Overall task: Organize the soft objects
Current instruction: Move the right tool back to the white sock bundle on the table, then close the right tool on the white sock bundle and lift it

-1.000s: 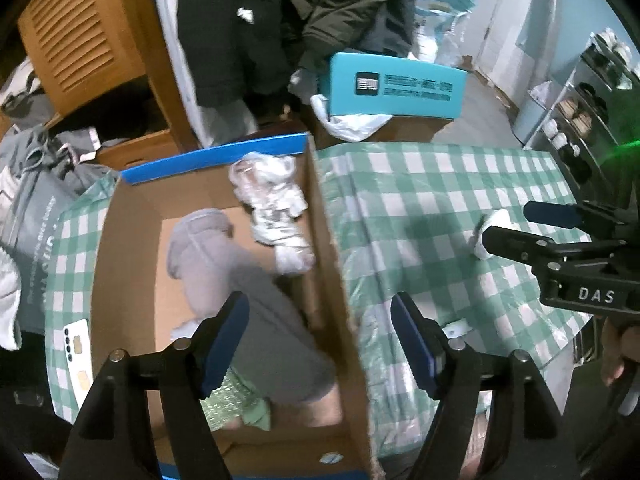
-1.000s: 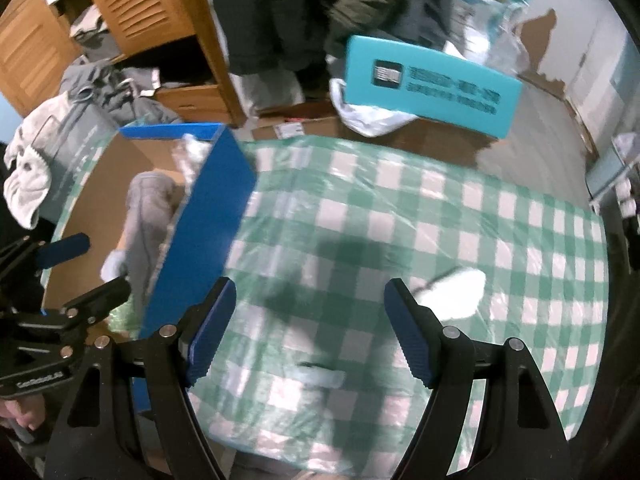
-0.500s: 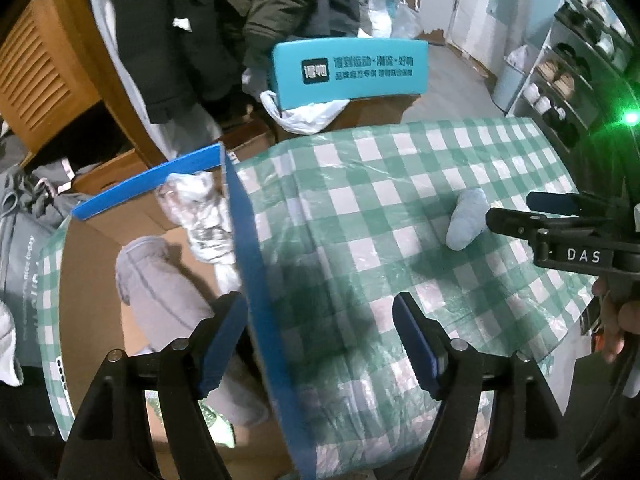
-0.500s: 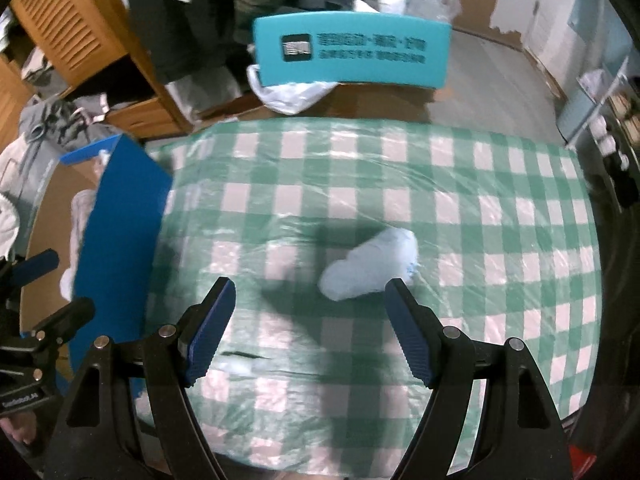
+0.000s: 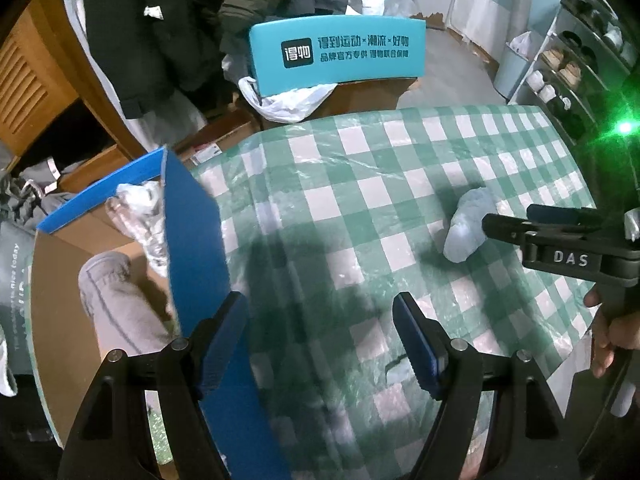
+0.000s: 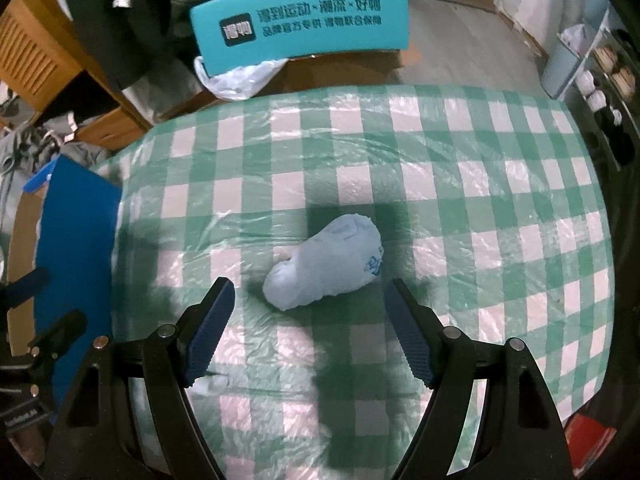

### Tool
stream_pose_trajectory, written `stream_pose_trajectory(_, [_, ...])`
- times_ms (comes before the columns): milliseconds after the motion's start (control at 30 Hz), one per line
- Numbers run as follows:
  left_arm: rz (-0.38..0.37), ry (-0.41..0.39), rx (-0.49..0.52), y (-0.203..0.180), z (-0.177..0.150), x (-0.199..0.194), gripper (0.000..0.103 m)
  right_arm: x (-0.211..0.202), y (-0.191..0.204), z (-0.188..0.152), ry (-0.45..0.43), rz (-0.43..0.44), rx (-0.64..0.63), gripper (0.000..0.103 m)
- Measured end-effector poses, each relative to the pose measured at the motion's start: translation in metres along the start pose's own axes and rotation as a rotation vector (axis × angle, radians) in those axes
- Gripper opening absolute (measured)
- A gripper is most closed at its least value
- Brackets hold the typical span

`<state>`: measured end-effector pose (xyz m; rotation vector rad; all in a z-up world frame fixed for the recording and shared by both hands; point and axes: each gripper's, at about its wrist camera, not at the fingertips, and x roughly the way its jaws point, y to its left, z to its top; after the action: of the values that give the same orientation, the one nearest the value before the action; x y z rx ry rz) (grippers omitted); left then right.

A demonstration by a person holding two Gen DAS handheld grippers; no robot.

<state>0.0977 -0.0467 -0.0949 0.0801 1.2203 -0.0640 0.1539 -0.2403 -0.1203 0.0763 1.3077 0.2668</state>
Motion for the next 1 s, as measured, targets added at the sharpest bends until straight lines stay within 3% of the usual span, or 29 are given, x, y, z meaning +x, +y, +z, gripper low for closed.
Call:
stream_pose_trajectory(267, [0.023, 0.018, 0.018, -0.004, 0.011, 0.019, 0.077, 0.032, -0.007, 0.008, 0.048, -0.026, 0.041, 0.077])
stream_pose_trajectory(800, [-0.043, 0.086, 0.033, -0.015, 0.022, 0.049, 0.077, 0.078, -0.01, 0.004, 0.124, -0.085, 0.04, 0.077])
stream_pose_trajectory(867, [-0.045, 0.088, 0.041, -0.016, 0.022, 0.049, 0.077, 0.078, -0.005, 0.001, 0.122, -0.104, 0.003, 0.071])
stream_pose_trajectory(933, [-0.048, 0.091, 0.049, -0.017, 0.02, 0.049, 0.077, 0.076, -0.001, 0.0, 0.119, -0.112, -0.032, 0.058])
stream_pose_trajectory(1000, [-0.053, 0.096, 0.053, -0.018, 0.017, 0.049, 0.077, 0.075, 0.001, -0.002, 0.125, -0.104, -0.041, 0.055])
